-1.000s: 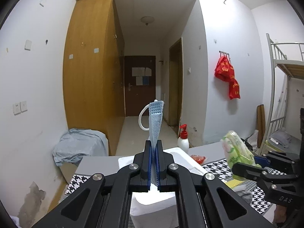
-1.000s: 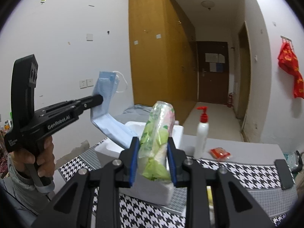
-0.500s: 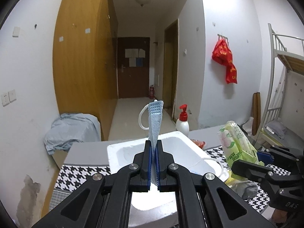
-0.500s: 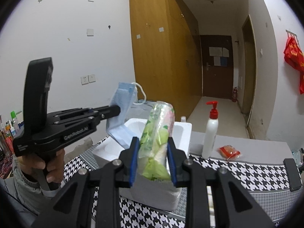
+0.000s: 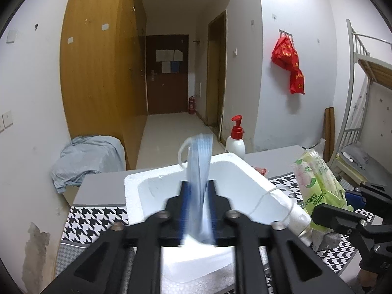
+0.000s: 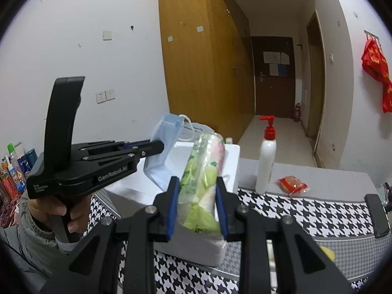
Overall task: Organize soft objects
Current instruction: 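Carry the mask and tissue pack over the white foam box with both grippers, then open left gripper dropping mask into box while right gripper drops tissue pack in, then move both tools back toward the sponge, cloth and grey sock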
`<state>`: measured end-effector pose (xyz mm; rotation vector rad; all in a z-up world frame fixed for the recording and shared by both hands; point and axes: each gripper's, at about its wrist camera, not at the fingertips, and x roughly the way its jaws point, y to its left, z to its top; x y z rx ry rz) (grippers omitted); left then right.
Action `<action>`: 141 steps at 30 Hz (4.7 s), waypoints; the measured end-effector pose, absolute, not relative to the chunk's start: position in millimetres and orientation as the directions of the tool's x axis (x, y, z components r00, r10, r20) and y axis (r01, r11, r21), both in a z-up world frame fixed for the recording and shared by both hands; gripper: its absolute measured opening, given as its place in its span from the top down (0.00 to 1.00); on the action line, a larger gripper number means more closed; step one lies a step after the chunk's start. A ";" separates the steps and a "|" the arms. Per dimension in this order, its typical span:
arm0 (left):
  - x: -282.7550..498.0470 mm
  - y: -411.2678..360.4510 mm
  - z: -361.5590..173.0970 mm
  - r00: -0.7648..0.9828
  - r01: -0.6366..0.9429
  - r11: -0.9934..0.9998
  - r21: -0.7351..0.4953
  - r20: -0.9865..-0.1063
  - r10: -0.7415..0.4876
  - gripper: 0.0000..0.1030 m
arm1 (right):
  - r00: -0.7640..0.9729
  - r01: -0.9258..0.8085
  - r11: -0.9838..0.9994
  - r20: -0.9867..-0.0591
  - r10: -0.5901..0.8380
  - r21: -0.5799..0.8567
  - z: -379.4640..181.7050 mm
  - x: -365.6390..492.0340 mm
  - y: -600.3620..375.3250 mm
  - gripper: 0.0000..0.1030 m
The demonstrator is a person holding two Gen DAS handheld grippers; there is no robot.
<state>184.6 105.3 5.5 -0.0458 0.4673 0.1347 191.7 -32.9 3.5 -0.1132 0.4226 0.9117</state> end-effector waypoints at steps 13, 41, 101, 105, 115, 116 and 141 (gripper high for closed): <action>136.4 114.7 24.2 0.938 -0.226 0.974 -0.012 -0.272 0.214 0.01 | 0.537 -0.788 0.611 -0.402 0.742 0.076 2.9 191.0 -29.9 0.68; 99.4 143.1 9.3 0.899 -0.330 0.943 -0.030 -0.314 0.304 0.01 | 0.457 -0.833 0.546 -0.452 0.766 0.084 5.9 212.0 36.5 0.68; 25.3 22.2 44.9 0.967 -0.148 0.989 0.018 -0.205 0.148 0.01 | 0.692 -0.715 0.699 -0.168 0.702 -0.022 42.7 85.7 -120.9 0.00; 22.9 15.6 45.9 0.973 -0.123 0.992 0.027 -0.193 0.126 0.01 | 0.702 -0.705 0.709 -0.160 0.694 -0.021 40.3 79.6 -129.5 0.00; 23.2 5.9 29.6 0.980 -0.108 0.994 -0.002 -0.166 0.106 0.01 | 0.749 -0.654 0.756 -0.169 0.641 -0.032 26.0 76.1 -148.9 0.00; 23.7 4.8 26.8 0.981 -0.107 0.994 -0.001 -0.165 0.105 0.01 | 0.756 -0.646 0.763 -0.173 0.631 -0.038 23.4 76.8 -149.1 0.00; 62.7 -10.4 -44.0 0.967 -0.019 0.998 -0.055 -0.253 0.004 0.01 | 0.792 -0.553 0.833 -0.306 0.528 0.004 -47.6 115.4 -158.6 0.00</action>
